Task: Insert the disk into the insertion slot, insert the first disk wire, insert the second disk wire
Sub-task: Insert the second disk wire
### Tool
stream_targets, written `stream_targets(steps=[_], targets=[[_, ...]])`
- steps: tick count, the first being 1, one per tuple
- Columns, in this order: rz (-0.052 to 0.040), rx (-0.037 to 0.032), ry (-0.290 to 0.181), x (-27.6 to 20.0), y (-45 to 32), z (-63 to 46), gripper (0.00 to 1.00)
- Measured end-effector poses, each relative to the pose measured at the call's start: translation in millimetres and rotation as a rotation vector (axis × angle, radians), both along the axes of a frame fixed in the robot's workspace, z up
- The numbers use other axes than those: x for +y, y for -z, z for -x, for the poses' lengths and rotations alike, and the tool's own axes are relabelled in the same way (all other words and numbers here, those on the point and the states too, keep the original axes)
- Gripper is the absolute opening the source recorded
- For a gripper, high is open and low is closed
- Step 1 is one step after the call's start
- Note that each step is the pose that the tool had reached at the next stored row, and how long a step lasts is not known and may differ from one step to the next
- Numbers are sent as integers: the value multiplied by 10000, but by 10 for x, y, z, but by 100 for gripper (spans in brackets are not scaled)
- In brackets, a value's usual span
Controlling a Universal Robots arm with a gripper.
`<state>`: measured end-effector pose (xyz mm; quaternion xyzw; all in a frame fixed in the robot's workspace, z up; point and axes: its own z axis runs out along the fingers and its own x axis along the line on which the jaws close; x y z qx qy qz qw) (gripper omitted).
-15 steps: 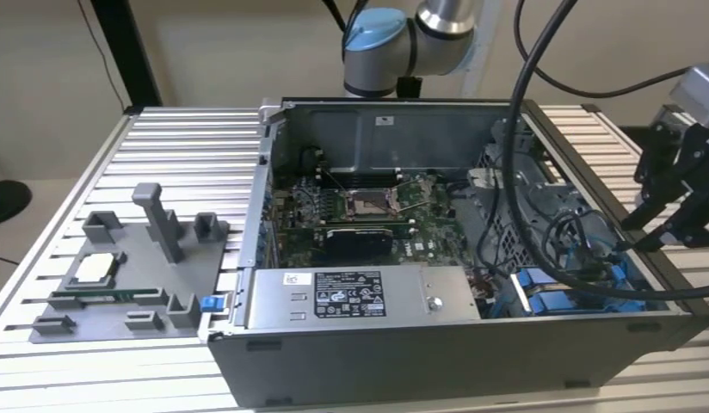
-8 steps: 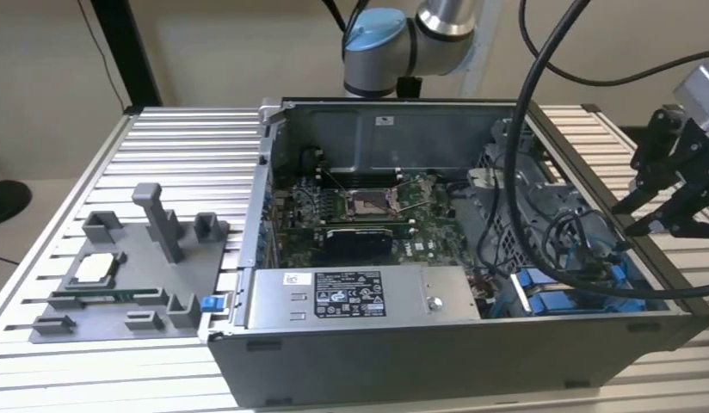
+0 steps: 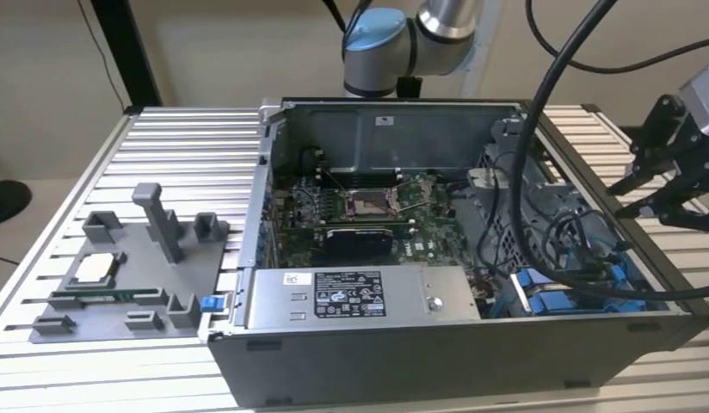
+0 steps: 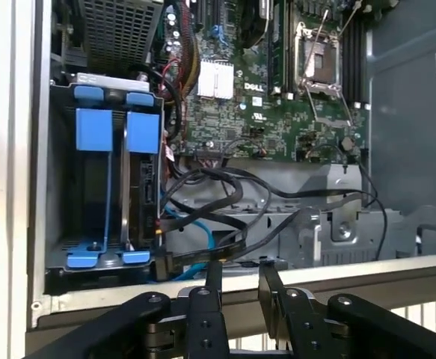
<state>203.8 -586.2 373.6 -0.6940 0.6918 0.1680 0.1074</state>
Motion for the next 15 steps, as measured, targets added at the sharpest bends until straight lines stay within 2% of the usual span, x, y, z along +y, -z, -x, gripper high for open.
stream_targets(steps=[5,6,7,13,15], targets=[[-911,27,-1,-49,0,0,100],[-1042,35,0,-61,0,0,100],[-1071,40,0,-69,1,-1,100],[-1070,41,0,-70,0,0,100],[-1070,49,1,-87,1,-1,100]])
